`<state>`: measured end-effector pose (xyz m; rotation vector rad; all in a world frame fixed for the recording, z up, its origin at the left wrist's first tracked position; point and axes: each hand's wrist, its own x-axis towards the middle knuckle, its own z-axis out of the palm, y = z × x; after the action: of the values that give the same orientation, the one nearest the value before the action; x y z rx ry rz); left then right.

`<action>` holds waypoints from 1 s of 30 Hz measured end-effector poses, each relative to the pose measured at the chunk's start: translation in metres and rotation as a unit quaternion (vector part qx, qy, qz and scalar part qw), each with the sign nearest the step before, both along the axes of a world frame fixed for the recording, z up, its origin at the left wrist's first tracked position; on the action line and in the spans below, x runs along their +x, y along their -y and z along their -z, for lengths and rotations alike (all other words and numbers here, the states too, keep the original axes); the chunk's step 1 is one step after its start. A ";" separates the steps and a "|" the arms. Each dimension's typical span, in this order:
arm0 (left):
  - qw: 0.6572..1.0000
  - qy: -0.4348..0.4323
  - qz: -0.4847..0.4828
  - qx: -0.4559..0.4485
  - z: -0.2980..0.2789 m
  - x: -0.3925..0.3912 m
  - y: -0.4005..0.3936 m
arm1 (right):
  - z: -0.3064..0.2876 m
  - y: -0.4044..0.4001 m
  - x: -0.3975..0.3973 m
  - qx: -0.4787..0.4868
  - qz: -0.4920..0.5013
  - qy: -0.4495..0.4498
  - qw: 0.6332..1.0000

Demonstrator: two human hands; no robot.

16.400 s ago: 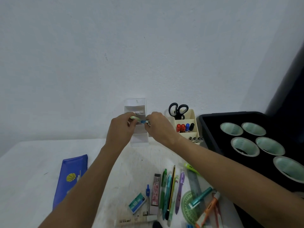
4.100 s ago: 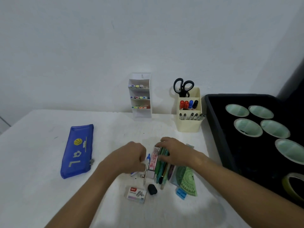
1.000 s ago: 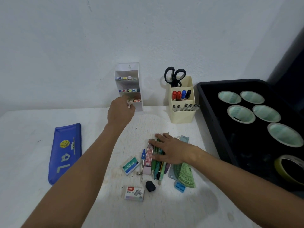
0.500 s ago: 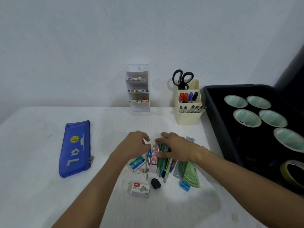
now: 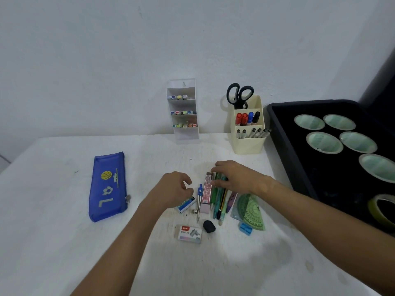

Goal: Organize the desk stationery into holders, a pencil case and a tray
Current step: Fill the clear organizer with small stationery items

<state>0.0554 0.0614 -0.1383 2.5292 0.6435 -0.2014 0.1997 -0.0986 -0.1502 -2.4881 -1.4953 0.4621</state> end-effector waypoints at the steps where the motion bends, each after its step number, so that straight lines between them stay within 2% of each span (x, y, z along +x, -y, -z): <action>1: 1.000 -0.011 0.002 -0.001 0.000 -0.003 -0.002 | -0.001 -0.001 0.000 0.001 -0.003 0.000 1.000; 8: 0.994 -0.087 0.064 -0.018 -0.003 -0.023 -0.020 | -0.019 -0.008 -0.032 0.035 -0.059 -0.014 0.998; 11: 0.991 -0.094 0.096 -0.020 -0.004 -0.029 -0.020 | -0.026 -0.011 -0.052 0.009 -0.101 -0.050 0.994; 16: 0.990 -0.080 0.114 -0.008 -0.002 -0.032 -0.013 | -0.024 -0.004 -0.080 -0.017 -0.094 -0.117 0.989; 19: 0.994 -0.047 0.100 -0.001 0.005 -0.034 -0.009 | -0.018 0.000 -0.096 -0.010 -0.116 -0.096 0.988; 24: 0.996 -0.042 0.068 0.025 0.008 -0.045 -0.021 | -0.009 -0.004 -0.107 -0.026 -0.148 -0.060 0.987; 30: 0.999 -0.032 0.012 0.042 0.010 -0.062 -0.034 | 0.000 -0.023 -0.100 0.011 -0.093 -0.030 0.995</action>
<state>-0.0064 0.0959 -0.1482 2.6209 0.6580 -0.2696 0.0996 -0.0754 -0.1503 -2.3079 -1.7065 0.5426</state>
